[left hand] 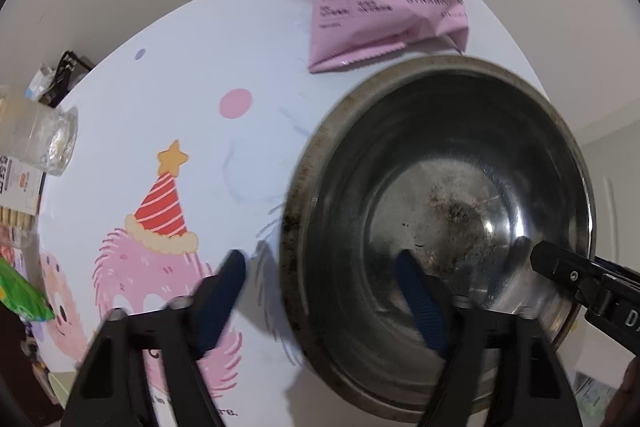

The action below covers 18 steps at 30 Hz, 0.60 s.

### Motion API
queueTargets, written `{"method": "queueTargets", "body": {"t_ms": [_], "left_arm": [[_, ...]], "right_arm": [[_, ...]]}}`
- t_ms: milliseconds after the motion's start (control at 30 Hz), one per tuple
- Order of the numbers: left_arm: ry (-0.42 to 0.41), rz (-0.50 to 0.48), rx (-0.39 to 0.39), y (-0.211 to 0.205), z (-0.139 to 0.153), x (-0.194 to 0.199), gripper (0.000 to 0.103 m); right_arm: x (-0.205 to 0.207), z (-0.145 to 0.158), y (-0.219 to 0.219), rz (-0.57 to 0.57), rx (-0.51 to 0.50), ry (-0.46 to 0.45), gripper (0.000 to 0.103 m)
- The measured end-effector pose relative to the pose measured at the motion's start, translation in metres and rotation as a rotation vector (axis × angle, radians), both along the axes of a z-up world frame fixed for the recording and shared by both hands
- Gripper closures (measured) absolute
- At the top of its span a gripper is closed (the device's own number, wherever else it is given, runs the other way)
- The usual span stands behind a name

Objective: Organize plates and bowls
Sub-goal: 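Close the left tool on a steel bowl rim while the right tool grasps another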

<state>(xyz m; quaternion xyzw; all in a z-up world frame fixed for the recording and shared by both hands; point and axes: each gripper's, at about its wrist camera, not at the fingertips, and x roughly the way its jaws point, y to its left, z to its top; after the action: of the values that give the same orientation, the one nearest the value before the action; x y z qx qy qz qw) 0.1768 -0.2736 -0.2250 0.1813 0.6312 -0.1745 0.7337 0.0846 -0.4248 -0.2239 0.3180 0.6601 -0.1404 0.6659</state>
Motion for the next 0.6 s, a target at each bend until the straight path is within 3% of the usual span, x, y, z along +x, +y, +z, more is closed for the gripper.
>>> {"method": "queueTargets", "body": {"t_ms": [33,67,200,267,600], "left_arm": [[0.005,-0.01,0.009,-0.003,-0.002,-0.001,0.051],[0.009,-0.021,0.016,-0.005,-0.004,-0.002,0.061],[-0.013,-0.044,0.034,-0.009,-0.006,-0.005,0.064],[-0.013,-0.043,0.025,-0.008,-0.005,-0.005,0.068],[-0.041,-0.032,-0.026,0.02,0.006,-0.005,0.075]], "right_arm": [[0.001,-0.001,0.002,0.009,0.007,0.007,0.072],[0.003,-0.002,0.003,0.025,-0.001,0.02,0.072],[0.007,-0.002,0.006,0.072,-0.017,0.045,0.076],[0.006,-0.002,0.003,0.076,-0.031,0.061,0.085],[0.011,0.012,0.011,0.084,-0.078,0.018,0.086]]}}
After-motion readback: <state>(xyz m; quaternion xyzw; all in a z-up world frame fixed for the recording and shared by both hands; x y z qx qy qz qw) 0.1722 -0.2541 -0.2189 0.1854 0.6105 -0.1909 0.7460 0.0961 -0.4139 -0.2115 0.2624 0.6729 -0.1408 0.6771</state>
